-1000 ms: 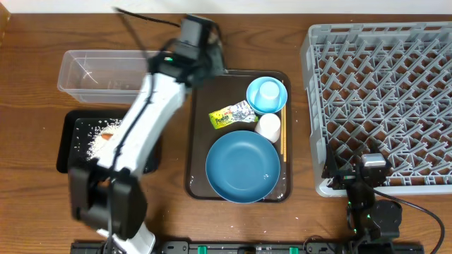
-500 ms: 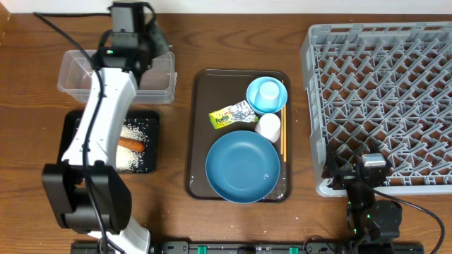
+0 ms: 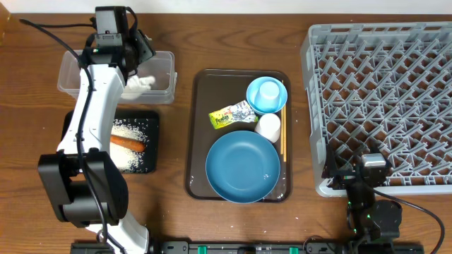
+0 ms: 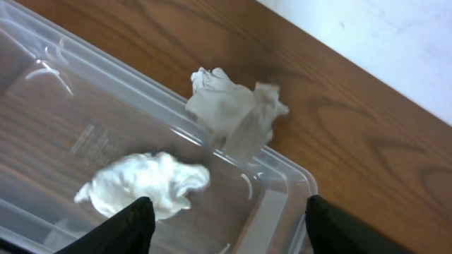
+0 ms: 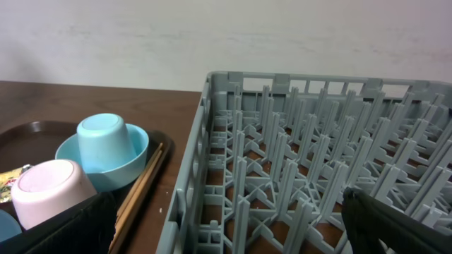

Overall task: Sort waste into correct bins and load items into the dishwasher rack
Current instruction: 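Carry the tissue left and drop it into the clear bin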

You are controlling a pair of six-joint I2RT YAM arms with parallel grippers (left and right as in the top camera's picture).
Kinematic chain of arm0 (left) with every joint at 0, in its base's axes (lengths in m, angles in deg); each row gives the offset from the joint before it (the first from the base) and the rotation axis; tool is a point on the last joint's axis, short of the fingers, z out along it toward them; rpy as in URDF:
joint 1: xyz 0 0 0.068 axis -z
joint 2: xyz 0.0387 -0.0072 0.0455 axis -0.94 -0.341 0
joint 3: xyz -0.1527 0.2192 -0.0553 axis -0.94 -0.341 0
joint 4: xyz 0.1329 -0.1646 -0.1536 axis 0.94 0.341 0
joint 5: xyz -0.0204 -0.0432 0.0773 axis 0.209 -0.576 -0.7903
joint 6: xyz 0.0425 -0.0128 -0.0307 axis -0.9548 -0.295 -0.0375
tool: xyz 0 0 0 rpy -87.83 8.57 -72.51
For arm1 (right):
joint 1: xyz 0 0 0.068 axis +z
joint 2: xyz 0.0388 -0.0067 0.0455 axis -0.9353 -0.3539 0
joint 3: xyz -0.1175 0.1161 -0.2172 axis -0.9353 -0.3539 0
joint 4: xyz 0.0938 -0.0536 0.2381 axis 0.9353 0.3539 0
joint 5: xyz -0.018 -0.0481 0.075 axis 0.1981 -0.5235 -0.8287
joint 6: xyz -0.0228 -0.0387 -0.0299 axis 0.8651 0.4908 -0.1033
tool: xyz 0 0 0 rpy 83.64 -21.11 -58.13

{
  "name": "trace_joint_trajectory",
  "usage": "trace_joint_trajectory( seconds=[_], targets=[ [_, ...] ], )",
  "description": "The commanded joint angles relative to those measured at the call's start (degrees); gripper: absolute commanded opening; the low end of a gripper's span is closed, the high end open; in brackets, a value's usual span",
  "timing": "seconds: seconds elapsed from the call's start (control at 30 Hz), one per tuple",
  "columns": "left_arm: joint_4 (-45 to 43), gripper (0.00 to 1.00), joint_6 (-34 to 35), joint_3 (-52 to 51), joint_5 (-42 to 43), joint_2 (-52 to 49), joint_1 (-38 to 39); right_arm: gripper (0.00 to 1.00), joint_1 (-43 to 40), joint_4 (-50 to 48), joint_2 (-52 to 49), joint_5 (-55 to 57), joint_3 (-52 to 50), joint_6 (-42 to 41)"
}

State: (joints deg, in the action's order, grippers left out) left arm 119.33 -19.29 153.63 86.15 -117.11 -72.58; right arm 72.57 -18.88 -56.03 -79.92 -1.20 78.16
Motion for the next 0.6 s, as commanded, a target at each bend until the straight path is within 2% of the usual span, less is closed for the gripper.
trace_joint_trajectory(
  seconds=[0.0,0.23,0.37,0.47,0.57],
  targets=[
    [0.98,0.73,-0.13,0.07,-0.13,0.63,-0.13,0.99,-1.07,0.26,0.13,0.17,-0.11,0.59],
    [3.78,0.74,-0.13,0.07,-0.13,2.4,0.31,0.99,-1.07,0.26,0.13,0.17,-0.11,0.59],
    [4.22,0.55,-0.13,0.04,-0.13,2.73,0.63,0.99,-1.07,0.26,0.13,0.17,-0.11,0.61],
    [6.25,0.5,-0.15,0.04,1.27,2.73,0.61,0.99,-1.07,0.26,0.13,0.17,-0.11,0.59],
    [8.24,0.5,-0.5,0.04,6.78,2.84,0.85,0.99,-1.07,0.26,0.13,0.17,-0.11,0.61]
  ],
)
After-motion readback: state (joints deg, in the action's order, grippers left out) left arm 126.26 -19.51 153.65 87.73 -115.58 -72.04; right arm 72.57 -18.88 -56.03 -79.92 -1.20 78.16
